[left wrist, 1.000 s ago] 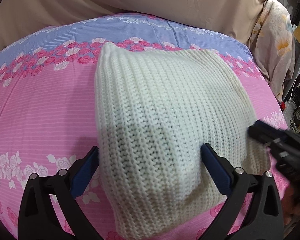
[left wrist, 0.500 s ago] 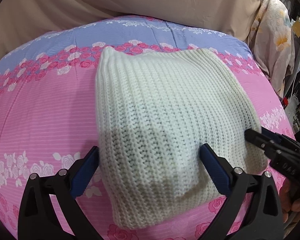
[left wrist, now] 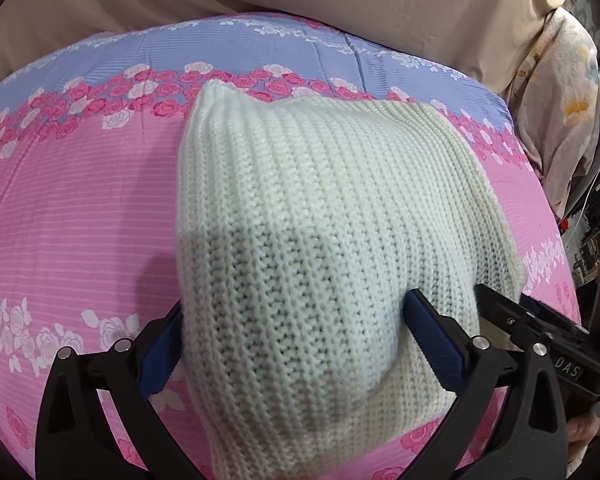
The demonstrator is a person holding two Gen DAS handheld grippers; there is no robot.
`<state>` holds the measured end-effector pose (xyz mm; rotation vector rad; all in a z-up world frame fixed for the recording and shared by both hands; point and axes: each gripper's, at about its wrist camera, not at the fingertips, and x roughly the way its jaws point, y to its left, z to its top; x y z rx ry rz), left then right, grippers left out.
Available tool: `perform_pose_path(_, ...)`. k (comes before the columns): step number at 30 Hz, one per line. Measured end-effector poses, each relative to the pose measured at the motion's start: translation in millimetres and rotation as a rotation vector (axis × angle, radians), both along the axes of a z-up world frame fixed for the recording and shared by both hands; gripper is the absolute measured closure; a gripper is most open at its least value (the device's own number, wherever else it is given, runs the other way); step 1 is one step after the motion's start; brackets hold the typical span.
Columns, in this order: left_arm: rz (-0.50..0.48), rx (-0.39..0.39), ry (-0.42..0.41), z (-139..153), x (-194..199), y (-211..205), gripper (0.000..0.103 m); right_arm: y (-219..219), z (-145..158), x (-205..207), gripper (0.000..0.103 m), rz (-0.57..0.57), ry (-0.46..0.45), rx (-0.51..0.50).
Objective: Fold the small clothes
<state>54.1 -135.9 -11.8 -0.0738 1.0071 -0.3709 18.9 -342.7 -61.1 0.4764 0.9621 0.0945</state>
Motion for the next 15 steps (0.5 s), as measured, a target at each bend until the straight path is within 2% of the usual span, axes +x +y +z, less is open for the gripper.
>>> perform_pose_path(3, 0.001, -0.021, 0.023, -4, 4, 0, 0.005, -6, -12, 7, 0.025, 0.008, 0.016, 0.086)
perform_pose_path(4, 0.0, -0.026, 0.027, -6, 4, 0, 0.005, -7, -14, 8, 0.021, 0.011, 0.012, 0.107)
perform_pose_path(15, -0.012, -0.06, 0.042, -14, 9, 1, 0.005, 5, -14, 26, 0.017, 0.054, -0.012, 0.047)
